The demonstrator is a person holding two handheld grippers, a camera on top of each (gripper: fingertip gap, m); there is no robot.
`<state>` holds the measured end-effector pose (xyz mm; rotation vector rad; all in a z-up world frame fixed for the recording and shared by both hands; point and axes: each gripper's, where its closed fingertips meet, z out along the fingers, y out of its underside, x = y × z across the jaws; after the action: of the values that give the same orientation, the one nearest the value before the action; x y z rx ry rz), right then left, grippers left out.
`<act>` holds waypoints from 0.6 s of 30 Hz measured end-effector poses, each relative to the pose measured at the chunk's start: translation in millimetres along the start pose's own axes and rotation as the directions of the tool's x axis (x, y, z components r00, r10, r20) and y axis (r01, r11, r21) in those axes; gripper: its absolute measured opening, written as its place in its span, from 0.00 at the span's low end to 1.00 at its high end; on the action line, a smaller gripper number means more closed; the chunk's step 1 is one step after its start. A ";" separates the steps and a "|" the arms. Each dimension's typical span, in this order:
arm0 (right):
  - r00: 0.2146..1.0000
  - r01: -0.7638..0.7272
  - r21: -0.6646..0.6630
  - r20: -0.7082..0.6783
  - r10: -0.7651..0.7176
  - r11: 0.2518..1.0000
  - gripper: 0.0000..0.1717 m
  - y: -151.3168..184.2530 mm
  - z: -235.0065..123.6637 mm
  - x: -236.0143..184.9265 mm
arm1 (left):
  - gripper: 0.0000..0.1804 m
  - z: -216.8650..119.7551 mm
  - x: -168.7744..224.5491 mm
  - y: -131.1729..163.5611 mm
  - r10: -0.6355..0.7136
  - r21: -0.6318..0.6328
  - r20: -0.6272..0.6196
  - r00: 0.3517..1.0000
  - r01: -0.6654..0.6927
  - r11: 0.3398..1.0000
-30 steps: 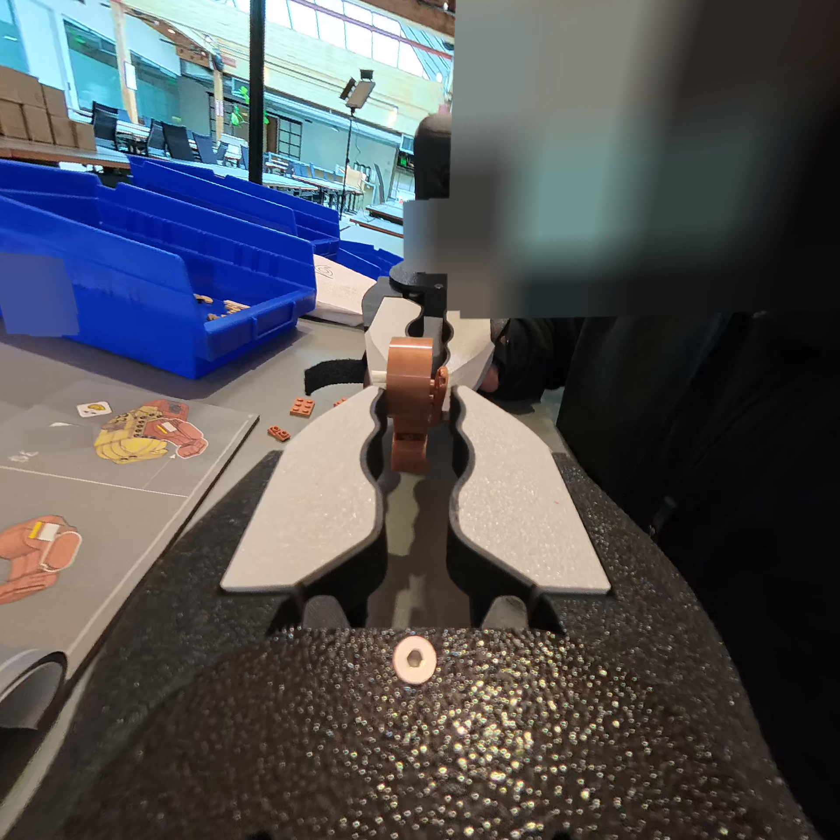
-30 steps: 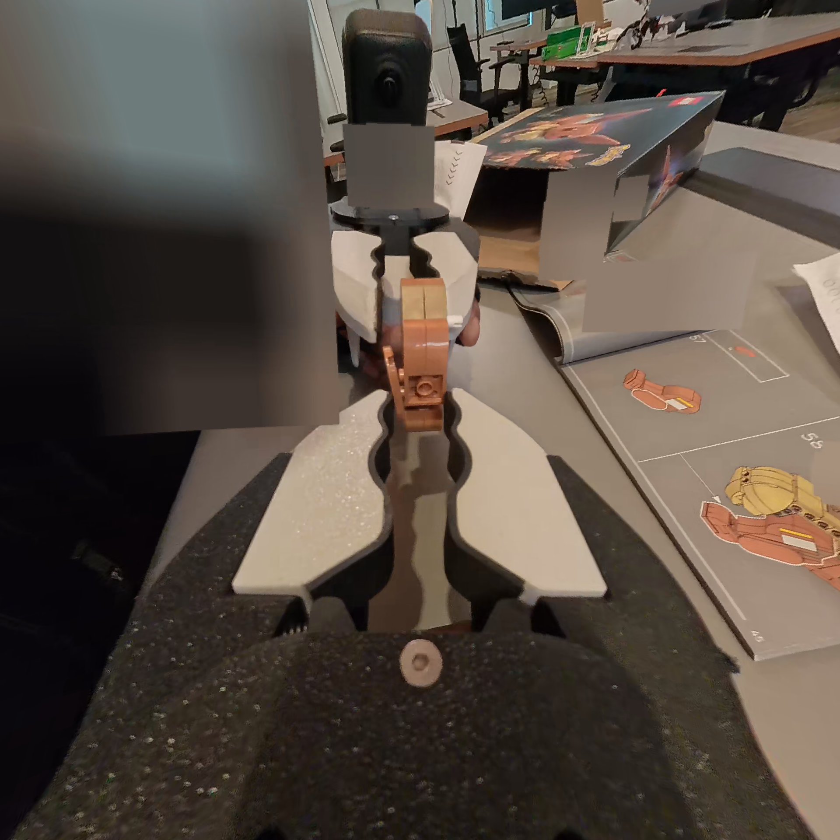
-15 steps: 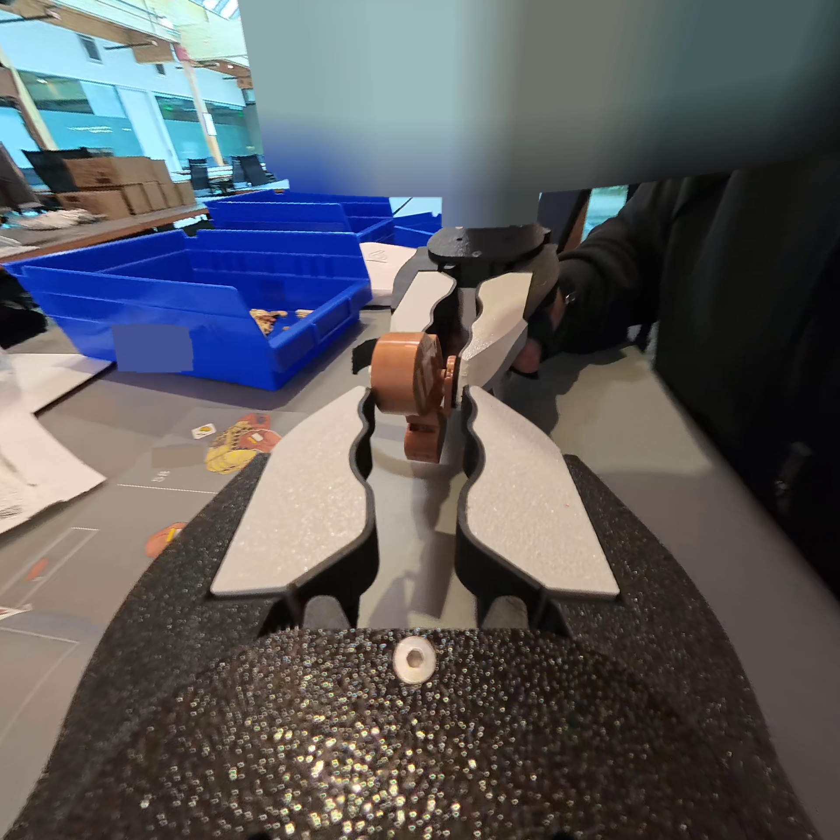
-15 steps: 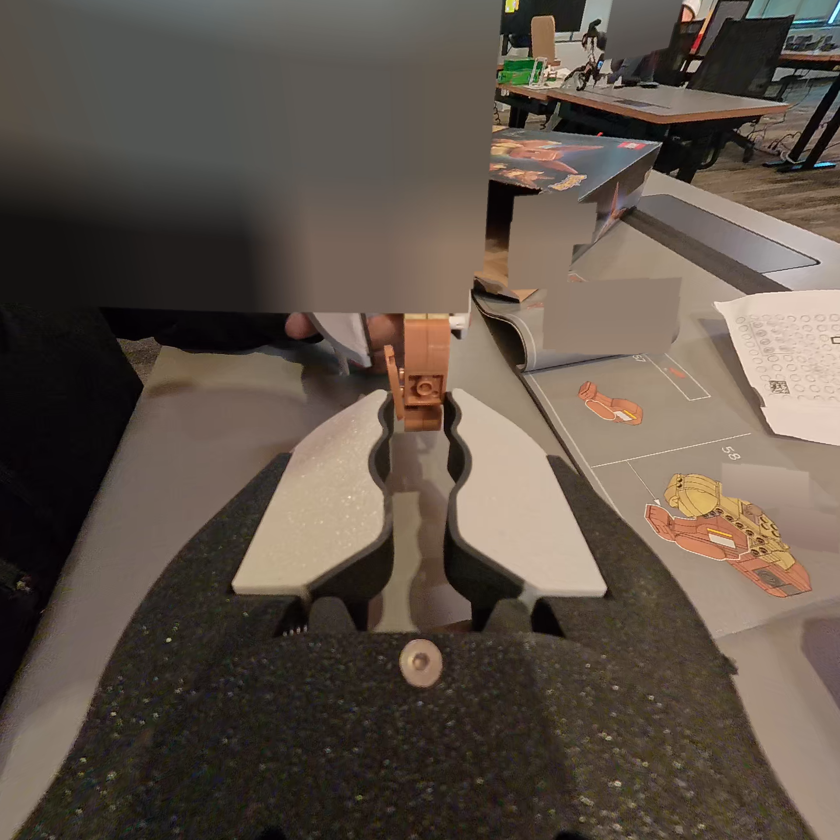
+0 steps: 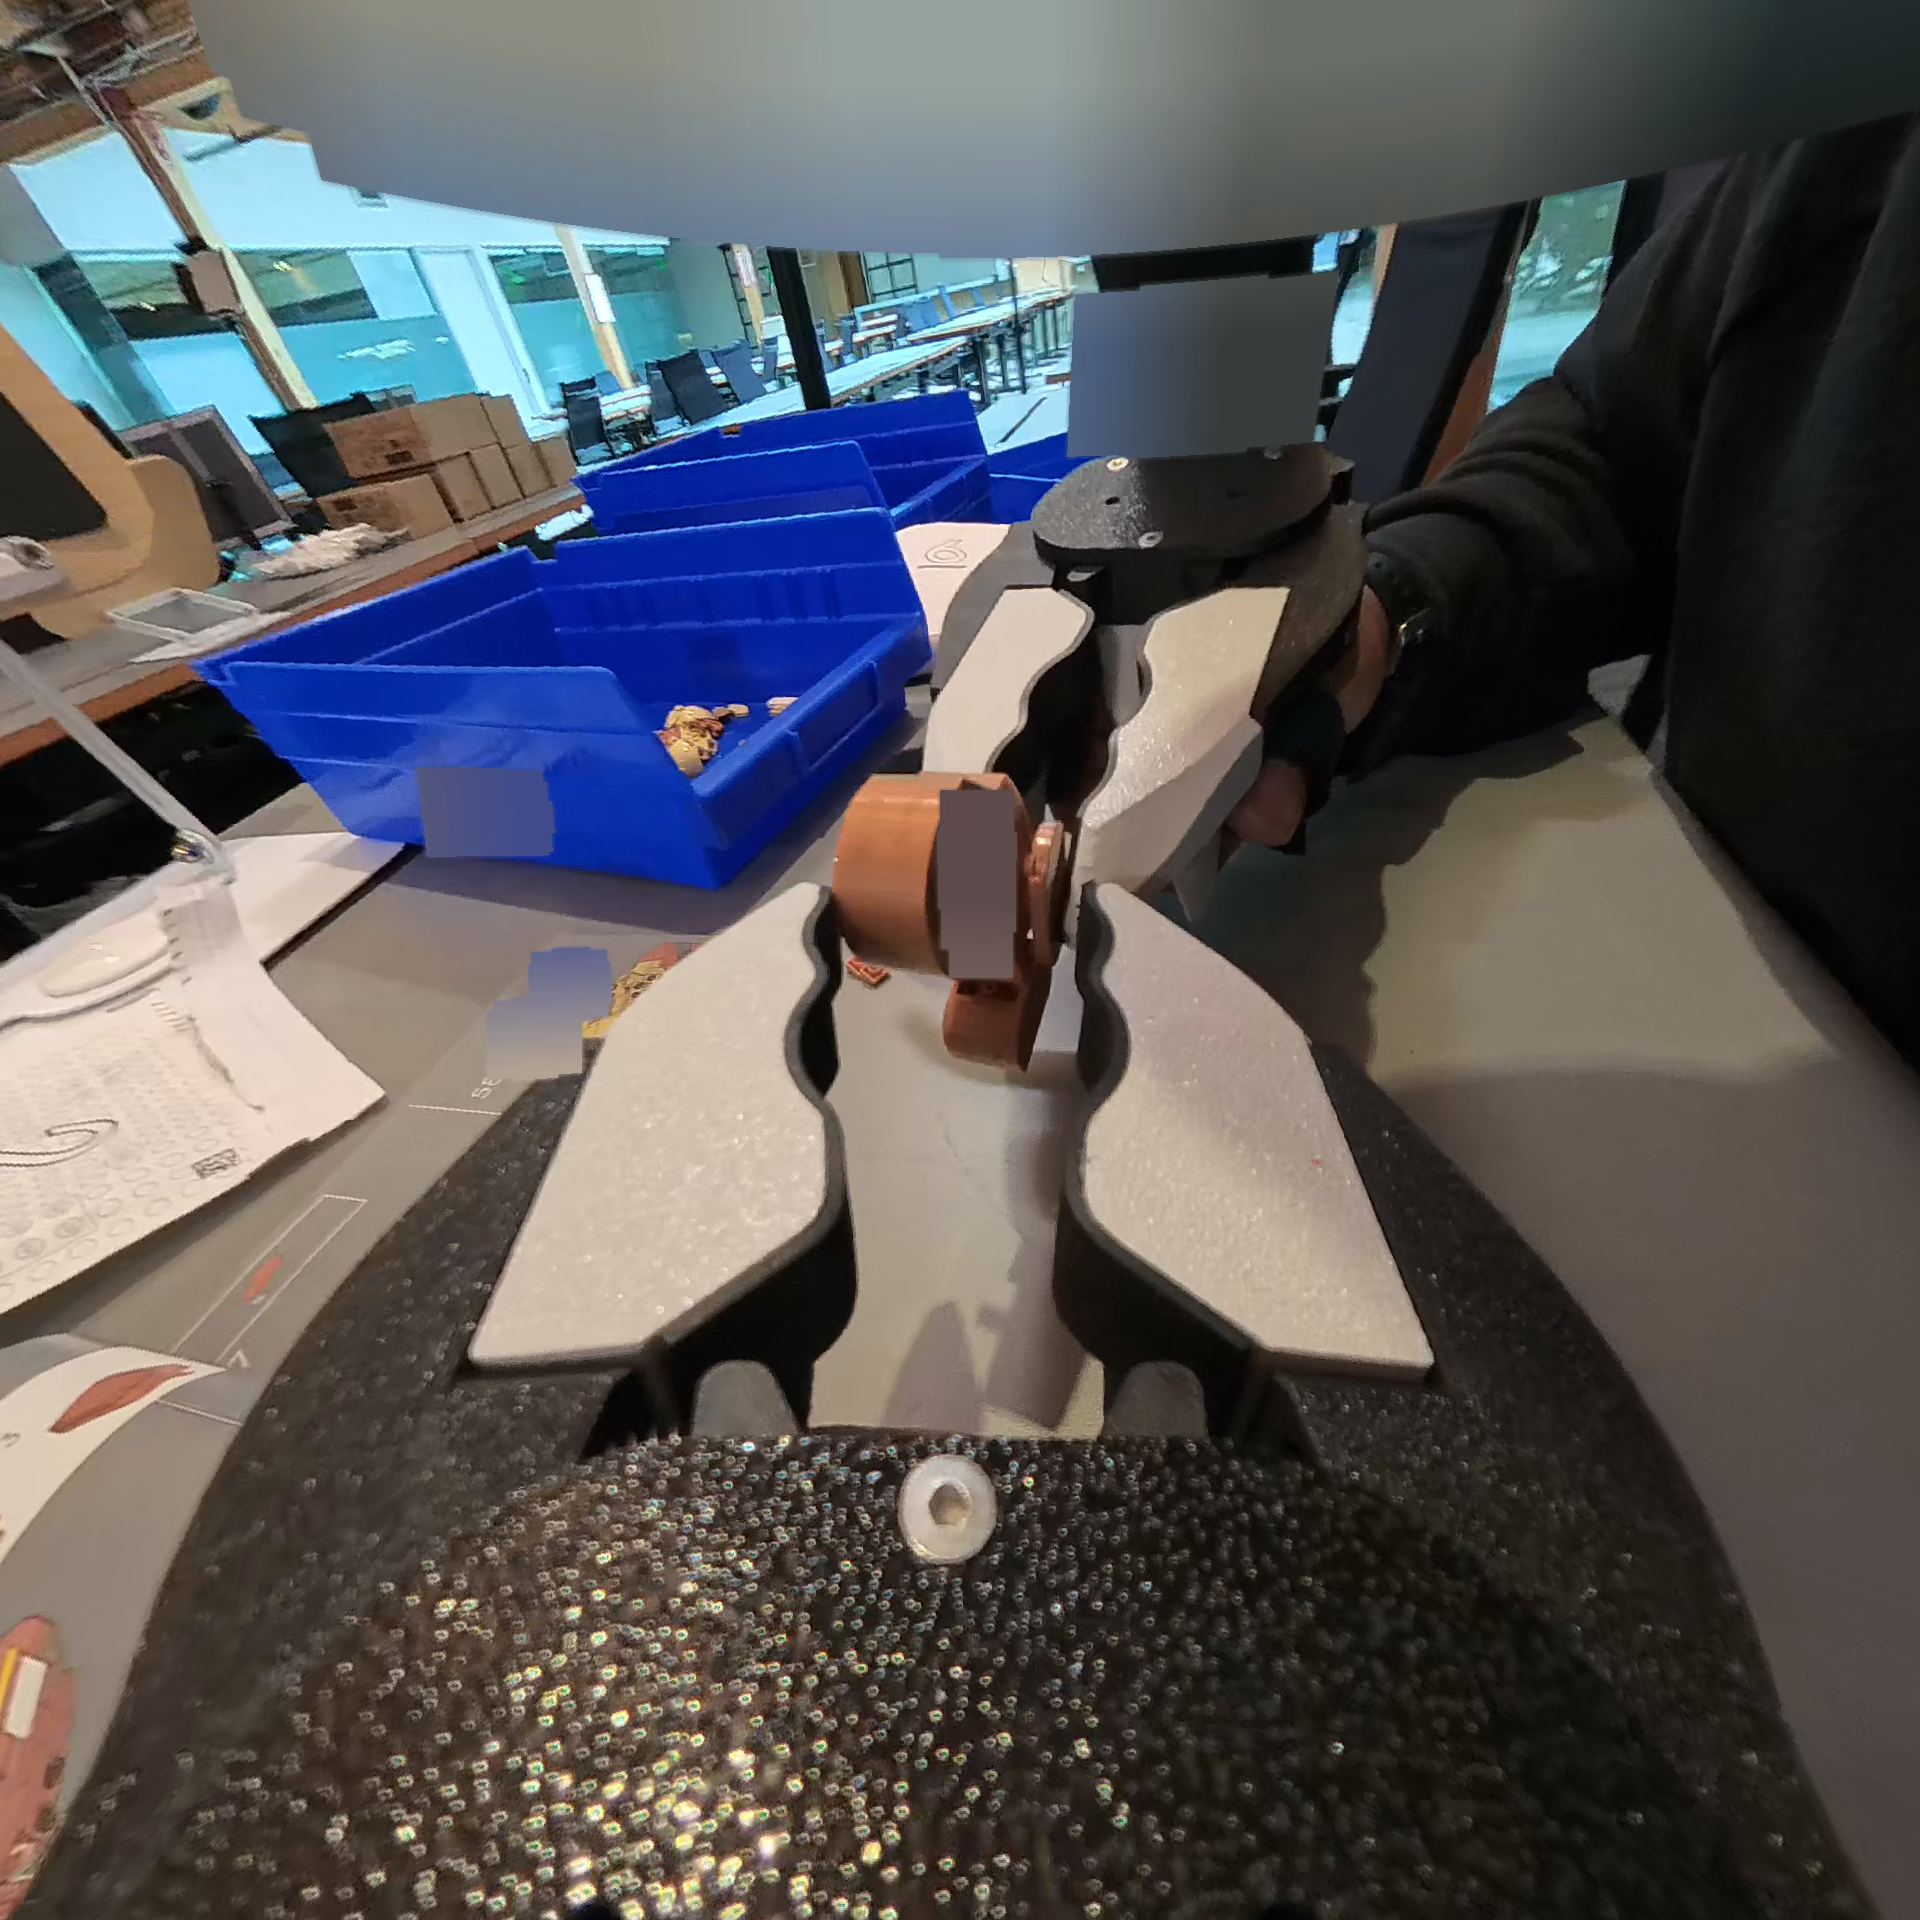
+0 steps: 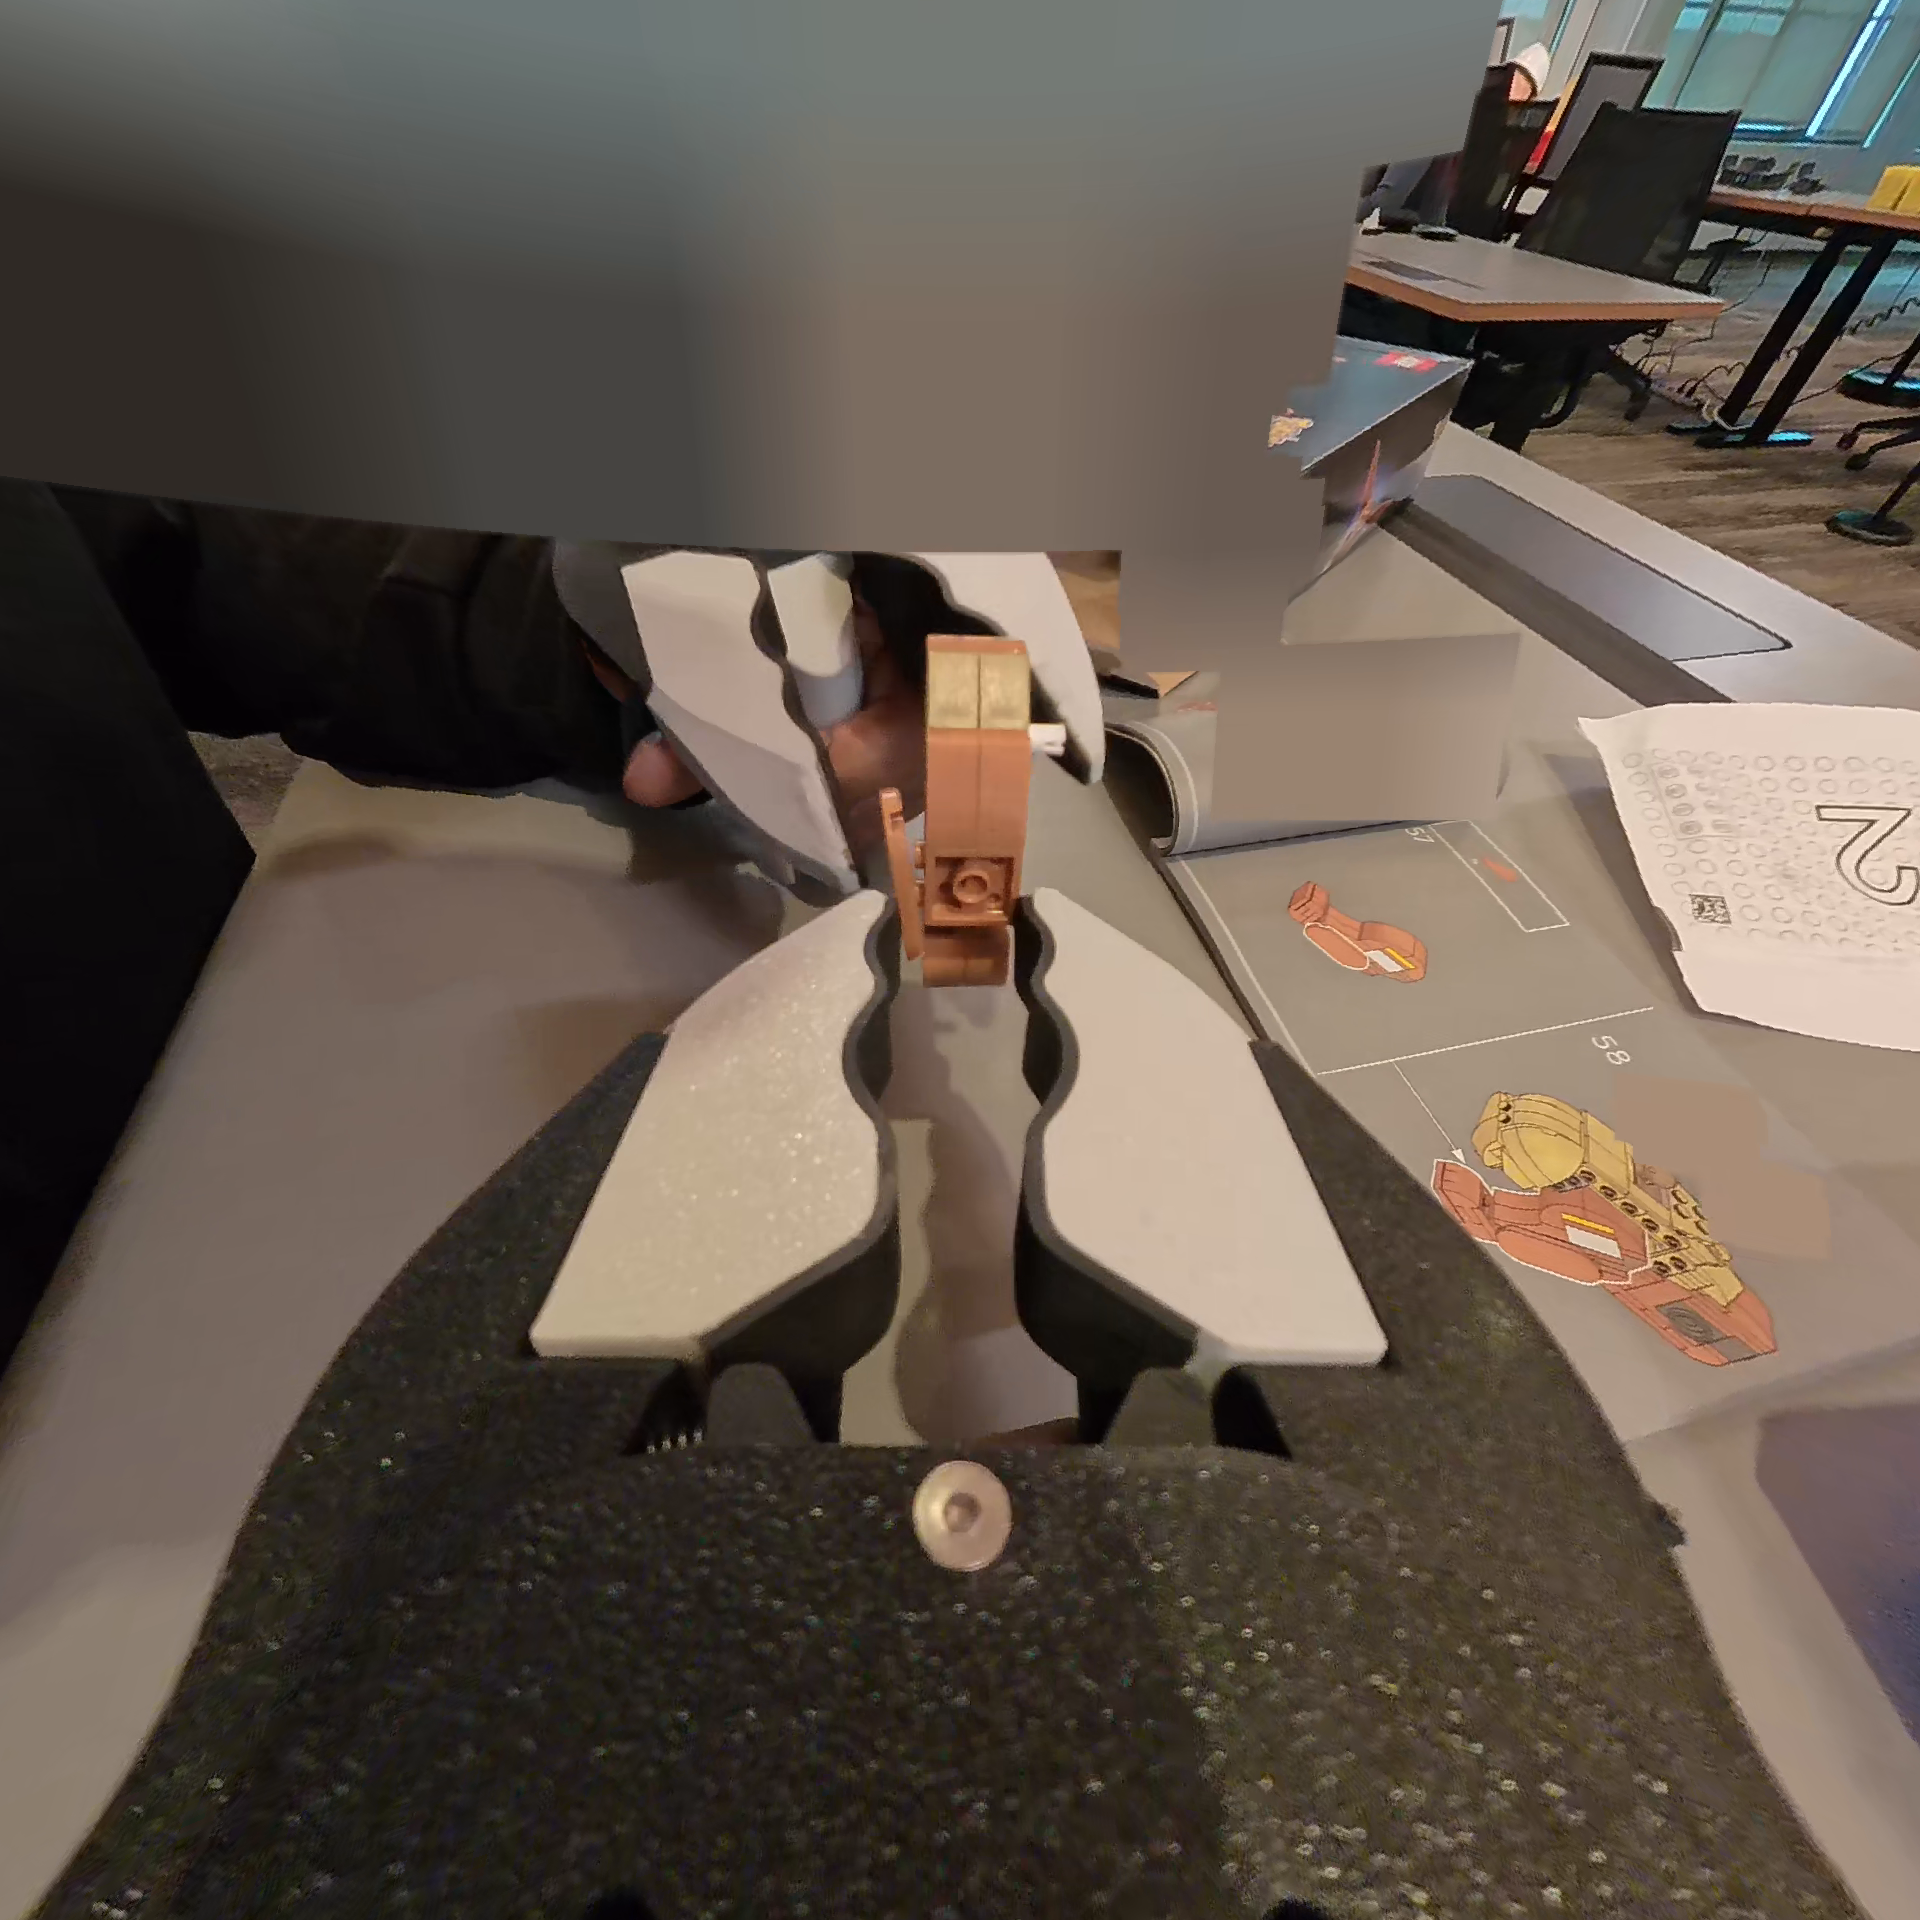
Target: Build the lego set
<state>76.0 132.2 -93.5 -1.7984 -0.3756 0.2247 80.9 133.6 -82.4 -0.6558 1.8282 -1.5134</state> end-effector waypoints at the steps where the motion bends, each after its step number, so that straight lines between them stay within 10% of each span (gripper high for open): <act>1: 1.000 0.014 -0.006 -0.003 -0.014 1.000 0.12 1.0 0.5 -0.7 | 0.22 0.2 -0.1 -0.3 0.011 0.002 0.007 1.000 -0.011 1.000; 18: 1.000 0.022 -0.011 -0.005 -0.022 1.000 0.12 2.4 1.2 -1.1 | 0.16 -1.3 2.1 -1.6 -0.001 0.007 -0.002 1.000 0.001 1.000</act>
<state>74.9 132.4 -96.2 -1.8046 -0.3938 0.2026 78.5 132.6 -81.1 -0.6525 1.8235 -1.5213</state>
